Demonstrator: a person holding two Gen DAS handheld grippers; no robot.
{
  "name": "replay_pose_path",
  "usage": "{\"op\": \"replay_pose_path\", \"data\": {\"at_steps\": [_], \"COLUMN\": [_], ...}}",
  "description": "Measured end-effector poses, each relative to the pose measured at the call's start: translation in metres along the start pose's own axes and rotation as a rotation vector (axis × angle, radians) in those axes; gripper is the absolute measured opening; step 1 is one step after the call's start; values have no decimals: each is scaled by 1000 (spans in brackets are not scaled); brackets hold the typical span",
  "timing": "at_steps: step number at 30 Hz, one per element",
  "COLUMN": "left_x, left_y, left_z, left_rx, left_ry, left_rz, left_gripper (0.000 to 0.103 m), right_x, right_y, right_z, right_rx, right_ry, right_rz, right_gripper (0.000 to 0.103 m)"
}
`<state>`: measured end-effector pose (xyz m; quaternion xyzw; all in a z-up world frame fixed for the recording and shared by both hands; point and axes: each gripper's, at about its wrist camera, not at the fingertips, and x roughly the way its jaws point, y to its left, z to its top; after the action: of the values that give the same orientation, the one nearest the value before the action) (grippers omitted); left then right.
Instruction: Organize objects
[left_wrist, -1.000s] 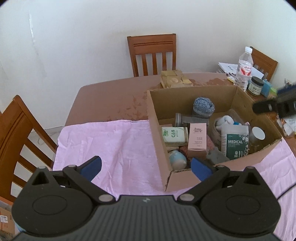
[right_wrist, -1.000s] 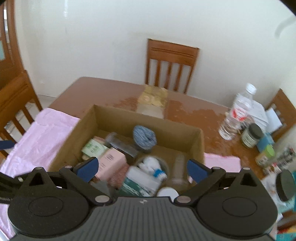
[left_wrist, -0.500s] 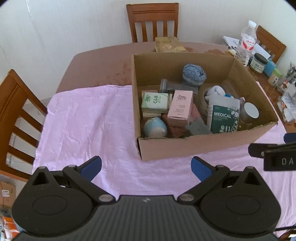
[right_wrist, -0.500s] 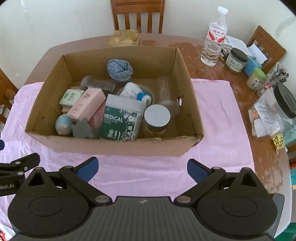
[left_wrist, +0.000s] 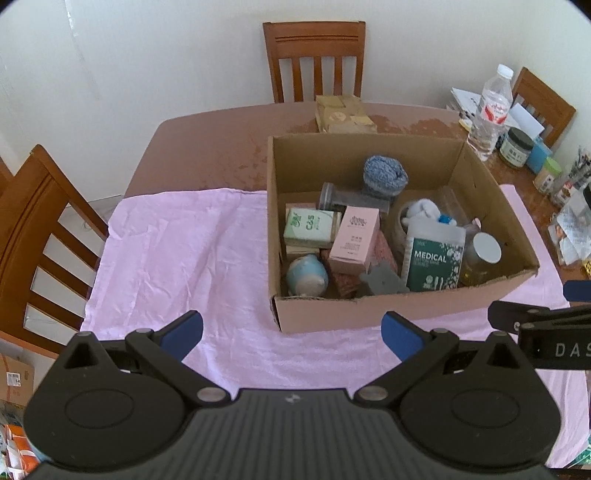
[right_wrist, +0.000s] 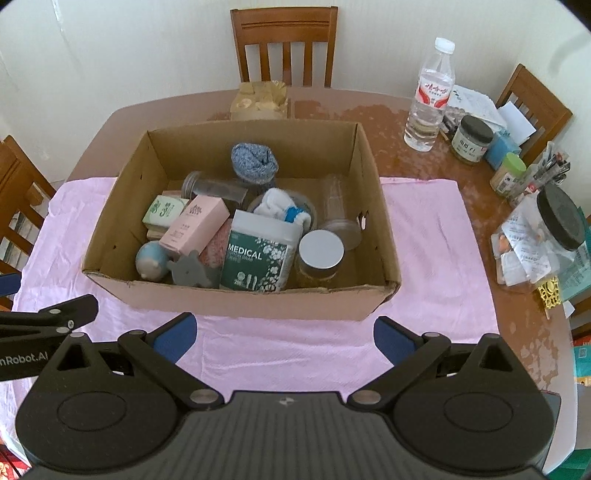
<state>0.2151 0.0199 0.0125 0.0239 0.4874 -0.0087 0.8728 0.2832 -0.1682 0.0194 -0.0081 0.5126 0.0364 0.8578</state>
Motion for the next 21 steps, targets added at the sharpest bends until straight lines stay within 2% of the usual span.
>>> {"op": "replay_pose_path", "data": {"at_steps": [21], "left_x": [-5], "left_y": [-4], "left_z": [2], "left_rx": [12], "left_ry": [-2], "left_rz": [-4], "left_gripper": [102], "right_x": [-2], "right_y": [2], "right_z": [0], "right_rx": [-2], "right_ry": [-5], "right_rz": [-10], "right_gripper": [103]}}
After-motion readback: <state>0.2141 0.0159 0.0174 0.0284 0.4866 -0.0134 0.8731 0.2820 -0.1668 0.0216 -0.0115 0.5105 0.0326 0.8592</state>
